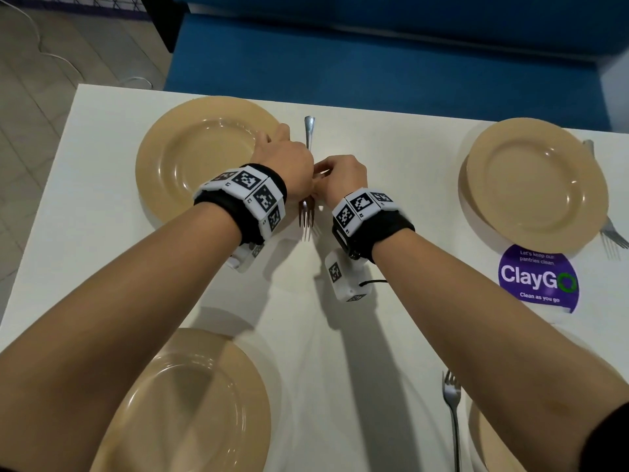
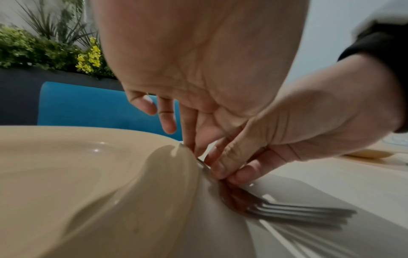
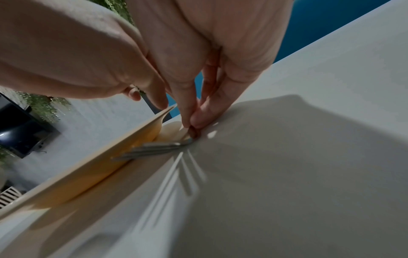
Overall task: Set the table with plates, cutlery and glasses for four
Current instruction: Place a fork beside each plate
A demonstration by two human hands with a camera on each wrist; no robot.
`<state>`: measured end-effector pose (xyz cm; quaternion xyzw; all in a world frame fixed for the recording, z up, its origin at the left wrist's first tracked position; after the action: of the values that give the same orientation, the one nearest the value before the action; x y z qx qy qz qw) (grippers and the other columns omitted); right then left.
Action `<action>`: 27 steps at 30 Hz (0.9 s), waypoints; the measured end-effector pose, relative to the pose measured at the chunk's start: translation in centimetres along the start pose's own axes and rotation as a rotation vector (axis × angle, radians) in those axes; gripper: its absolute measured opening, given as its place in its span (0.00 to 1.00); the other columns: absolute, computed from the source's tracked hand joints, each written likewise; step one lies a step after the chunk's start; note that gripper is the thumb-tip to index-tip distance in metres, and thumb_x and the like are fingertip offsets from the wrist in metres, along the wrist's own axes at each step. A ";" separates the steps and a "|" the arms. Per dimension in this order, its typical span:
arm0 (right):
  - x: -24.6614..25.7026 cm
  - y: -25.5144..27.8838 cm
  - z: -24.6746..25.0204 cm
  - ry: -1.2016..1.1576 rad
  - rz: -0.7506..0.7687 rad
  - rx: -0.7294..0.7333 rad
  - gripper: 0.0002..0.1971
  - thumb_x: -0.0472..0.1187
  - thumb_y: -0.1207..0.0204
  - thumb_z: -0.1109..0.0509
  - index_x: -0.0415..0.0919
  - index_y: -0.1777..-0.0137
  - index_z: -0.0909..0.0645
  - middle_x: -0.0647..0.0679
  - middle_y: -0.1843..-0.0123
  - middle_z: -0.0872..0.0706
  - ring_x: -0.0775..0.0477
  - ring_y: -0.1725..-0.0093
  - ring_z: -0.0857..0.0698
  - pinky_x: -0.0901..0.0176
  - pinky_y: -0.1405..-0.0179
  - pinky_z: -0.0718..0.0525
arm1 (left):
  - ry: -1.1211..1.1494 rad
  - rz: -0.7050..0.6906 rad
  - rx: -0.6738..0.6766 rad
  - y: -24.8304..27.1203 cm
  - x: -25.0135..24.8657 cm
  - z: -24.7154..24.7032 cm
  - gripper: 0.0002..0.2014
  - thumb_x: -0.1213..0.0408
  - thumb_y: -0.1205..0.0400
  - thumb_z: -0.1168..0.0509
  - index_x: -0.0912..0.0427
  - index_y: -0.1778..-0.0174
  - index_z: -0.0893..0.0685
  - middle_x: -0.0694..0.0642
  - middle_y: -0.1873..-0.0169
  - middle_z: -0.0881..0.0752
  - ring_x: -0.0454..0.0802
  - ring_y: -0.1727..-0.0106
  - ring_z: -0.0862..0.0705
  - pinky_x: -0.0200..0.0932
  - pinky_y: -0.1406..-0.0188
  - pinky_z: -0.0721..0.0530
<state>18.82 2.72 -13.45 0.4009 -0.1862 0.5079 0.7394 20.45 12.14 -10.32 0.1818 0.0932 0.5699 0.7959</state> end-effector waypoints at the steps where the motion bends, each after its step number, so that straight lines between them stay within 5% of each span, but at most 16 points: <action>1: 0.0 0.0 0.0 -0.003 -0.002 0.002 0.12 0.31 0.27 0.30 0.38 0.45 0.13 0.40 0.47 0.10 0.42 0.47 0.12 0.60 0.48 0.16 | 0.005 -0.001 -0.003 0.0 0.0 -0.1 0.15 0.57 0.18 0.46 0.53 0.47 0.15 0.50 0.44 0.17 0.55 0.33 0.35 0.55 0.40 0.37; 20: 0.2 -0.3 -0.7 -0.072 -0.014 -0.013 0.10 0.33 0.29 0.28 0.38 0.49 0.12 0.40 0.53 0.10 0.39 0.53 0.11 0.50 0.47 0.12 | 0.016 0.006 -0.015 0.0 0.5 -0.2 0.18 0.53 0.16 0.49 0.53 0.44 0.15 0.51 0.41 0.17 0.57 0.30 0.35 0.59 0.37 0.37; 27: -1.1 1.6 2.8 -0.127 0.025 -0.030 0.15 0.38 0.29 0.24 0.40 0.42 0.17 0.44 0.50 0.10 0.47 0.55 0.12 0.61 0.51 0.16 | 0.353 0.086 -0.263 1.9 -0.4 1.2 0.21 0.63 0.20 0.42 0.48 0.29 0.24 0.51 0.33 0.19 0.57 0.29 0.33 0.54 0.35 0.35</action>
<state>17.27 0.17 -11.82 0.4187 -0.2453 0.4880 0.7255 19.05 12.05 -8.44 -0.0224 0.1479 0.6336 0.7590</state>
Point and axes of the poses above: each hand's wrist, its own y-axis away from the middle knuckle, its own z-axis out of the back of the hand, x = y × z, the point moved 1 cm from there along -y, towards the middle knuckle
